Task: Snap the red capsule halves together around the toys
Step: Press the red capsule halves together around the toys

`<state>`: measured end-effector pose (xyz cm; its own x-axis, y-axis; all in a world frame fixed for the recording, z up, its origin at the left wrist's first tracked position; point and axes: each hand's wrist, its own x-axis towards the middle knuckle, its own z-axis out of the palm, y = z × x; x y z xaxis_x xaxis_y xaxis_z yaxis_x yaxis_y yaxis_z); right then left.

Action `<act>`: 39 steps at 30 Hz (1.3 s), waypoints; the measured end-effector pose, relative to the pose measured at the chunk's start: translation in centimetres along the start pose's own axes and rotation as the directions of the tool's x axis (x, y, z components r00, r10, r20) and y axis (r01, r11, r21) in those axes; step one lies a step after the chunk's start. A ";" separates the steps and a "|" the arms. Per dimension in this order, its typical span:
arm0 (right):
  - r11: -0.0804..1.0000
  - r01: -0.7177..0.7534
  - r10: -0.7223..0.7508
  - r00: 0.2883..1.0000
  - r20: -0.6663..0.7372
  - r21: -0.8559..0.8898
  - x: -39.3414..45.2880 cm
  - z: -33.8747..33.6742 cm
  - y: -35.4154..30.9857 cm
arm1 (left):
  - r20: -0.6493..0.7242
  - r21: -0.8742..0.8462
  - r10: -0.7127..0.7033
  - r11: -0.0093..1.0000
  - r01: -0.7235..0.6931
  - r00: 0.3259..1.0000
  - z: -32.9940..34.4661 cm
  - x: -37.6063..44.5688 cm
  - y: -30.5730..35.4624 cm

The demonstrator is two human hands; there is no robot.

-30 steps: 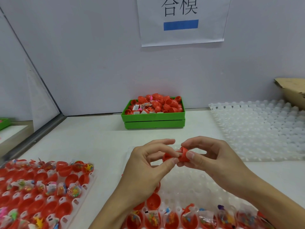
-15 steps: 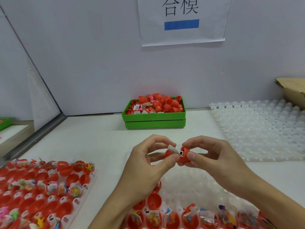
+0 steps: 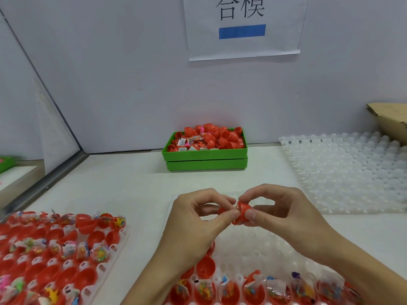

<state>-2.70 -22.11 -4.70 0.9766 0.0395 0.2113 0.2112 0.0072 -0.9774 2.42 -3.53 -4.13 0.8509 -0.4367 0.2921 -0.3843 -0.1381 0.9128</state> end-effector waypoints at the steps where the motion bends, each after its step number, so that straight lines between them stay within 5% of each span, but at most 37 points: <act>1: 1.000 0.002 -0.002 1.000 -0.004 -0.003 0.0 0.0 0.0 | 0.007 -0.003 -0.005 1.000 0.005 1.000 0.0 0.0 0.0; 30: 0.994 0.037 -0.044 0.996 -0.076 -0.099 -0.1 -0.1 -0.1 | 0.083 -0.057 0.086 0.995 -0.081 0.993 0.1 -0.4 0.1; 39: 0.992 0.094 -0.099 0.993 -0.065 -0.081 -0.1 0.0 0.0 | -0.001 0.066 0.078 0.995 -0.078 0.997 0.4 -0.4 0.0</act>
<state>-2.83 -22.14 -4.75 0.9514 -0.0261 0.3069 0.3045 -0.0700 -0.9499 1.92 -3.73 -4.41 0.8188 -0.4449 0.3630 -0.4722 -0.1621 0.8665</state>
